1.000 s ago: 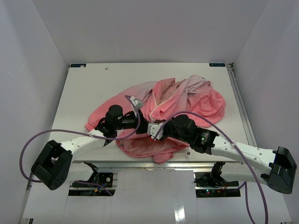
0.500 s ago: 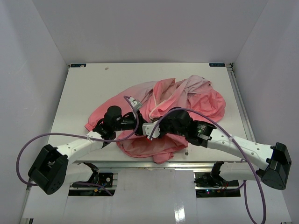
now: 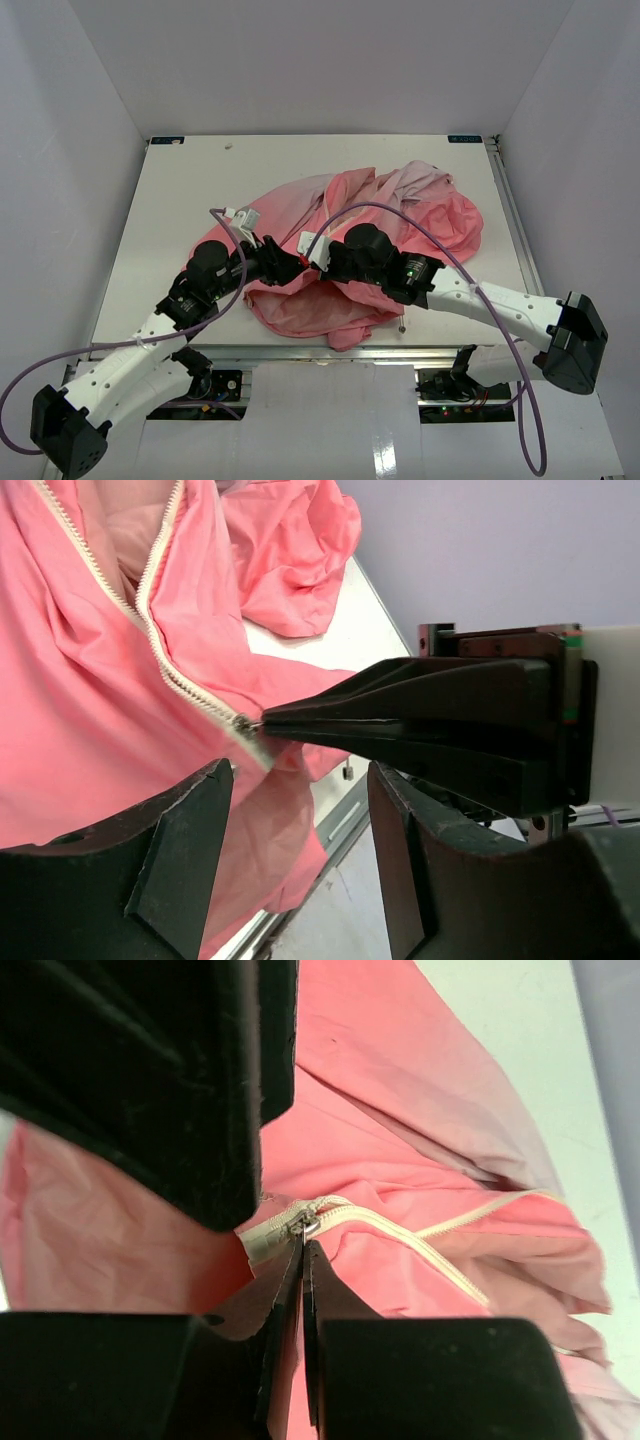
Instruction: Zip up the jacket
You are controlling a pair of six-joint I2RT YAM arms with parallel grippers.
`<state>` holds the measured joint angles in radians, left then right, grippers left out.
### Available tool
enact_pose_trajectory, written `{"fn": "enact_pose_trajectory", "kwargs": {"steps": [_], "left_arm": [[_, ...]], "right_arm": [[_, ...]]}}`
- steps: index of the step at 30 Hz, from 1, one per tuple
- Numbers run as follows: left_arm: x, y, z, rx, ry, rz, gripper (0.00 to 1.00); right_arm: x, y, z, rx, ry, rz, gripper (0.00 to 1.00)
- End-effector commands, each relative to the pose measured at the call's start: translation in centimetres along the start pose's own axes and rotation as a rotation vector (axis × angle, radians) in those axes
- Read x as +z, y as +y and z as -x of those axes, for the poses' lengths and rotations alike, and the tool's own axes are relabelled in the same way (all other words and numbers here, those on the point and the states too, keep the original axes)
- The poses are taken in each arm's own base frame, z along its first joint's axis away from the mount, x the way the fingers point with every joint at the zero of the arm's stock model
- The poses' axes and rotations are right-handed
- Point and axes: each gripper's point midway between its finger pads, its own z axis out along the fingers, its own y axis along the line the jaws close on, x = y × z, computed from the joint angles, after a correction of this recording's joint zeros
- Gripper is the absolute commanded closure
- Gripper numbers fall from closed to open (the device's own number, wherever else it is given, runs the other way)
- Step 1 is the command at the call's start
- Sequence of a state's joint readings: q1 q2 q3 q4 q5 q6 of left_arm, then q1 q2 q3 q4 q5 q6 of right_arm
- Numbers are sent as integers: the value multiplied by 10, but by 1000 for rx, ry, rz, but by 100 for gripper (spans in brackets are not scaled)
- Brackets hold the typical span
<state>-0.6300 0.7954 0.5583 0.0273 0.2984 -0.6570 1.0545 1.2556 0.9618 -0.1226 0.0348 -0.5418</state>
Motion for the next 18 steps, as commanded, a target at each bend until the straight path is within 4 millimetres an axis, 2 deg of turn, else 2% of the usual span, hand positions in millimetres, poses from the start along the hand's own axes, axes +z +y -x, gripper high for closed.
{"fn": "enact_pose_trajectory", "kwargs": {"steps": [1, 5, 12, 14, 18], "left_arm": [[-1, 1, -9, -69, 45, 19, 33], [1, 13, -20, -63, 80, 54, 35], [-8, 29, -34, -132, 45, 100, 36], [-6, 19, -35, -155, 41, 31, 35], [1, 13, -52, -194, 103, -46, 36]], "right_arm": [[4, -5, 49, 198, -143, 7, 92], [9, -3, 51, 302, -148, 0, 92], [15, 1, 45, 353, -125, 4, 92], [16, 2, 42, 354, -117, 7, 92], [18, 2, 31, 354, -86, -20, 92]]}}
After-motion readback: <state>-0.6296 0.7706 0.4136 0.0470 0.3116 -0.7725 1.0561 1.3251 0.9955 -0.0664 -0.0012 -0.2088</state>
